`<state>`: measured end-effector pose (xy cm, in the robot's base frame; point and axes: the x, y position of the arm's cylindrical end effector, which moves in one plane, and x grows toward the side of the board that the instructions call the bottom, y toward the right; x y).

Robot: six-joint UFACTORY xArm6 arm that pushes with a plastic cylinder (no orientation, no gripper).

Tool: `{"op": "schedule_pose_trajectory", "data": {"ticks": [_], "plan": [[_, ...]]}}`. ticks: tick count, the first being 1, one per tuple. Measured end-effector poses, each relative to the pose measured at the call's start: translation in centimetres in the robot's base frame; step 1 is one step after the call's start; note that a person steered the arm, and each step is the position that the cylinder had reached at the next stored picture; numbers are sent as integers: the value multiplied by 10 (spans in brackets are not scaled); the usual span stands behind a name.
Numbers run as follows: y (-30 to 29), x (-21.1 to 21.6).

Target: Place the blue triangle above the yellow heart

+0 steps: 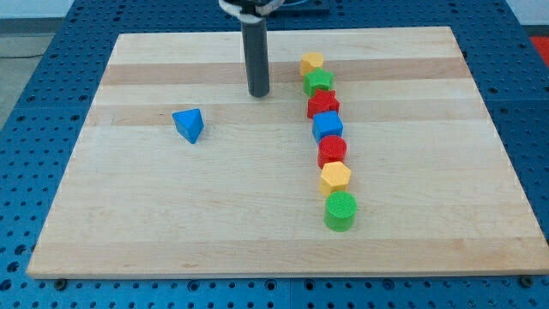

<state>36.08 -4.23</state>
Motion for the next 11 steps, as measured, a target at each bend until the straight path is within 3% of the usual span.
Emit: {"op": "schedule_pose_trajectory", "data": {"ticks": [2, 5, 7, 11], "plan": [[-55, 74], [-127, 81], [-130, 37], [-62, -53]]}}
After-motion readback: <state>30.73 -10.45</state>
